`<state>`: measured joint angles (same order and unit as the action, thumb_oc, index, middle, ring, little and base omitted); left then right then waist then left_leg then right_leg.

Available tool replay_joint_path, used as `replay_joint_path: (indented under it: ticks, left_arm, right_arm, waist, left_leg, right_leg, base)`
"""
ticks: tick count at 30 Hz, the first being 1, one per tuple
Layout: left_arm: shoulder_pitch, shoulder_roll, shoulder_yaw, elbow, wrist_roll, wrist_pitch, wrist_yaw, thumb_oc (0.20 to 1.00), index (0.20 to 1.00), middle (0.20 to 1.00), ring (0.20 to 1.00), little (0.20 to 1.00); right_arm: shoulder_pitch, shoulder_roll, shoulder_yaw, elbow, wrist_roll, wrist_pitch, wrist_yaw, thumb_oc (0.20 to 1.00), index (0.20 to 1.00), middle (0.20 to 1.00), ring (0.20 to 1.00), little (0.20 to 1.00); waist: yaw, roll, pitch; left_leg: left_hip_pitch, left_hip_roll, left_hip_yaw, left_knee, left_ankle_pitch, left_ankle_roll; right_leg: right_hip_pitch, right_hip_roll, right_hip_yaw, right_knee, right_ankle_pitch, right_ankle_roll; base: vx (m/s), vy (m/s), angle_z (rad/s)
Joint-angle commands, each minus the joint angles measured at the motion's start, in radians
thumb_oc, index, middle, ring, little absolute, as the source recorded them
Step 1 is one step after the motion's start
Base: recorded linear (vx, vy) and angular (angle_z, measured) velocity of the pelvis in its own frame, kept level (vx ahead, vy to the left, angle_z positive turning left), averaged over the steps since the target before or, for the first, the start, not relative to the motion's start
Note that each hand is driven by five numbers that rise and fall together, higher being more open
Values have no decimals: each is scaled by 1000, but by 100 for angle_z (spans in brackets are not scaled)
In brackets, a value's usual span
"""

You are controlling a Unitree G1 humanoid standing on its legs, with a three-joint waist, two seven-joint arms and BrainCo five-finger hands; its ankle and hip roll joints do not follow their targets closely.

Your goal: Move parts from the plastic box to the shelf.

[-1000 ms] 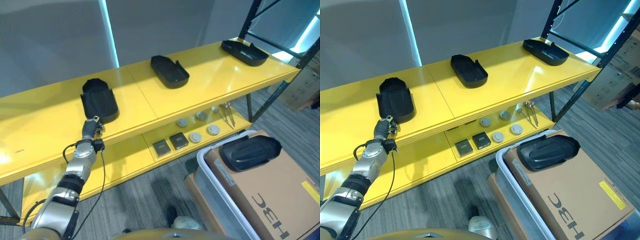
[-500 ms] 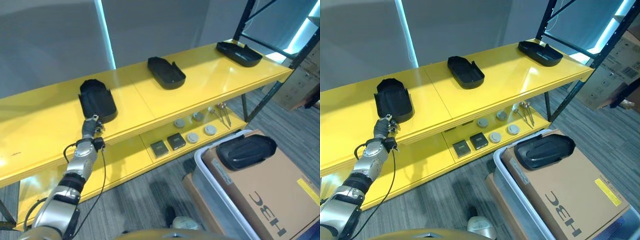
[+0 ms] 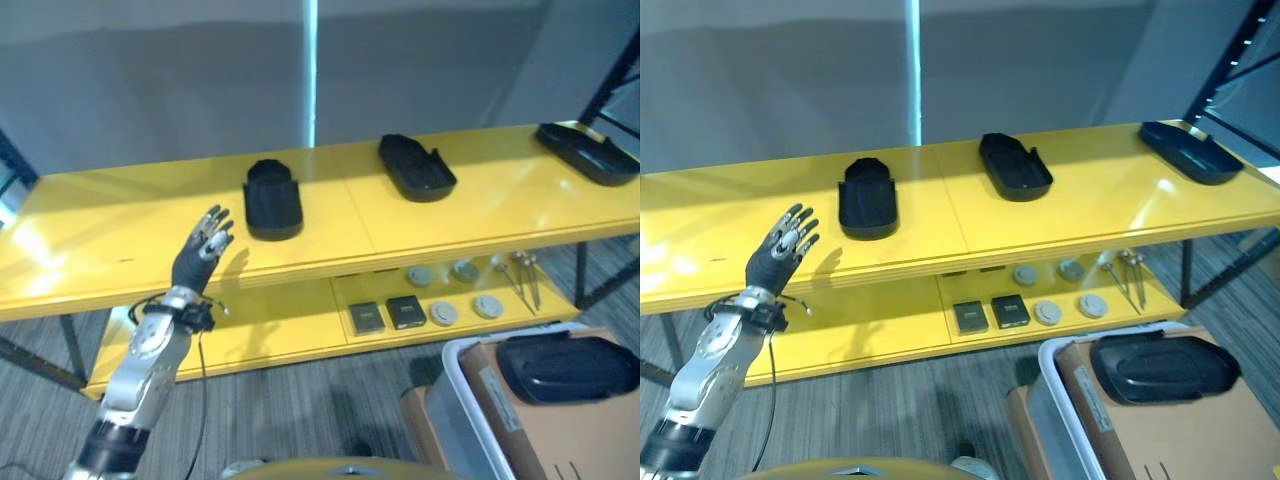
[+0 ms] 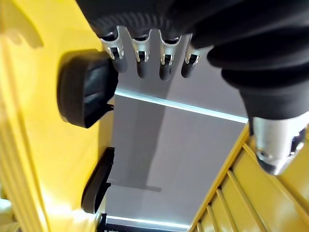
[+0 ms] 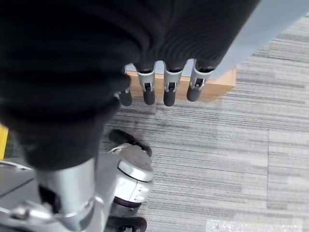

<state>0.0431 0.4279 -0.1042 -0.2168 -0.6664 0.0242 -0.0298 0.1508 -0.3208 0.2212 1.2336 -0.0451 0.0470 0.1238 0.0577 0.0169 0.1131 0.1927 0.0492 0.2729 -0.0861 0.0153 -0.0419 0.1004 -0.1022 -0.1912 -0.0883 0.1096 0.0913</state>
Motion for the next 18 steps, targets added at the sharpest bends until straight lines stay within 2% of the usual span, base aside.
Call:
replay_joint_path:
  ticks: [1, 4, 8, 9, 11, 14, 16, 17, 18]
  left_arm:
    - [-95, 55, 60, 2, 36, -46, 0, 1000, 1000, 1000, 1000, 1000]
    - [-51, 80, 91, -32, 46, -38, -55, 1000, 1000, 1000, 1000, 1000]
    - [3, 144, 146, -41, -16, -38, -112, 1000, 1000, 1000, 1000, 1000]
    - [16, 164, 166, -32, -33, -56, -114, 1000, 1000, 1000, 1000, 1000]
    - [27, 174, 192, -19, -50, -67, -111, 1000, 1000, 1000, 1000, 1000]
    - [20, 156, 198, 5, -66, -86, -91, 1000, 1000, 1000, 1000, 1000]
    - [10, 137, 187, 6, -48, -89, -109, 1000, 1000, 1000, 1000, 1000]
    - [-11, 114, 155, 3, -49, -69, -97, 1000, 1000, 1000, 1000, 1000]
    - [-19, 103, 143, 0, -61, -57, -95, 1000, 1000, 1000, 1000, 1000]
  right_arm:
    - [-36, 23, 6, 64, 58, 72, -17, 1000, 1000, 1000, 1000, 1000]
    - [-43, 27, -8, 70, 97, 78, -37, 1000, 1000, 1000, 1000, 1000]
    - [-21, 47, -50, 88, 186, 92, -63, 1000, 1000, 1000, 1000, 1000]
    - [-11, 49, -76, 97, 223, 81, -50, 1000, 1000, 1000, 1000, 1000]
    - [-4, 41, -85, 98, 177, 66, -20, 1000, 1000, 1000, 1000, 1000]
    - [-6, 17, -58, 82, 27, 43, -29, 1000, 1000, 1000, 1000, 1000]
    - [-7, 12, -36, 77, -4, 32, -34, 1000, 1000, 1000, 1000, 1000]
    - [-13, 21, -17, 78, 46, 37, -40, 1000, 1000, 1000, 1000, 1000]
    - [-17, 27, -11, 77, 50, 39, -50, 1000, 1000, 1000, 1000, 1000]
  waist:
    - [1, 0, 8]
    - [23, -2, 11]
    - [40, -7, 11]
    - [51, -11, 13]
    - [68, -10, 4]
    - [79, 0, -1]
    - [74, -3, 4]
    - [61, -9, 9]
    - [56, -12, 9]
  left_leg:
    - [-68, -15, -85, 76, -70, 13]
    - [-75, -28, -98, 85, -75, 22]
    - [-87, -49, -81, 93, -80, 33]
    - [-80, -48, -20, 92, -91, 30]
    - [-62, -39, 59, 80, -113, 24]
    - [-58, -19, 186, 88, -128, 47]
    - [-65, -12, 207, 109, -140, 57]
    - [-78, 5, 215, 135, -140, 53]
    - [-81, 10, 217, 141, -141, 52]
  right_leg:
    - [42, -29, 4, 67, -104, 66]
    - [36, -51, -8, 78, -92, 79]
    - [-6, -97, -41, 89, -41, 121]
    - [-31, -124, -142, 100, -12, 145]
    - [-45, -143, -262, 137, -10, 162]
    - [-82, -199, -417, 258, -24, 139]
    - [-100, -198, -421, 264, -28, 127]
    - [-100, -159, -403, 230, -55, 105]
    - [-101, -146, -395, 216, -56, 100]
  base:
    - [-121, 140, 22]
    - [-93, 105, 11]
    - [-98, 55, -4]
    - [-165, -22, -14]
    - [-94, -24, -40]
    - [-98, -65, -215]
    - [-33, -260, -187]
    - [2, -365, -191]
    - [32, -418, -151]
